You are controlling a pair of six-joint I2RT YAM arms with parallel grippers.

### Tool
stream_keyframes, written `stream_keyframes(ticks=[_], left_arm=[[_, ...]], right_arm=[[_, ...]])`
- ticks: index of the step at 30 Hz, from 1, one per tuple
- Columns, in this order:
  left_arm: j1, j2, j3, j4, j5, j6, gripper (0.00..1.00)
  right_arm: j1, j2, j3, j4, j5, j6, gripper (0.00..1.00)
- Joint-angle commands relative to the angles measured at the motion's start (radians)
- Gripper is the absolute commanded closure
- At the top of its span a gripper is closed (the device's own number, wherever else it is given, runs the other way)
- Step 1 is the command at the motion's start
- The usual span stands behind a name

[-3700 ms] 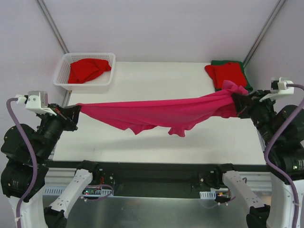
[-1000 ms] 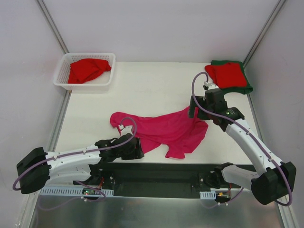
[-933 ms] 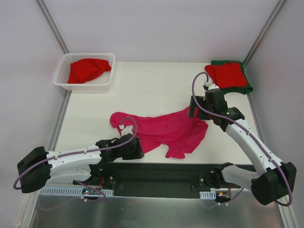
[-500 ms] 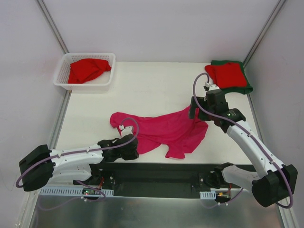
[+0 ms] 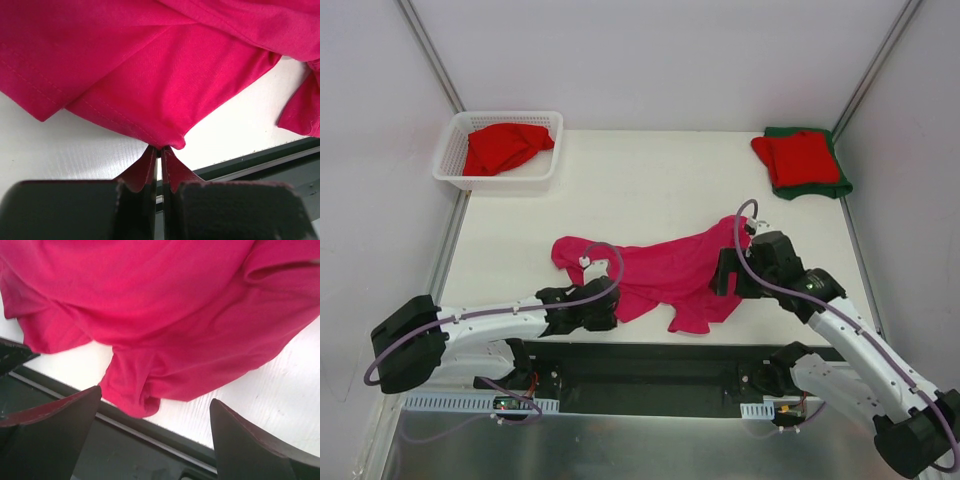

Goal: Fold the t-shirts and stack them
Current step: Flatten out the tshirt

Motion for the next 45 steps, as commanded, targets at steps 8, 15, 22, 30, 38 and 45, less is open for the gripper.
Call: stream_keyframes(ticks=[8, 15, 22, 30, 38, 45], left_arm=[[-0.008, 0.016, 0.04, -0.004, -0.027, 0.029, 1.0], [-0.007, -0.015, 0.025, -0.005, -0.036, 0.026, 1.0], [-0.007, -0.033, 0.005, -0.008, -0.04, 0.018, 1.0], [-0.007, -0.059, -0.015, -0.013, -0.048, 0.004, 1.0], [-0.007, -0.102, -0.041, -0.028, -0.054, -0.016, 1.0], [-0.007, -0.139, -0.067, -0.042, -0.057, -0.028, 1.0]], right_arm=[[0.218, -0.017, -0.128, -0.003, 0.037, 0.175, 0.14], [0.341, 0.085, -0.154, 0.081, 0.095, 0.218, 0.16], [0.373, 0.192, -0.169, 0.179, 0.104, 0.23, 0.3], [0.389, 0.28, -0.157, 0.236, 0.08, 0.227, 0.74], [0.406, 0.235, -0.028, 0.095, 0.277, 0.194, 0.99], [0.38, 0.278, 0.257, -0.091, 0.528, 0.057, 0.99]])
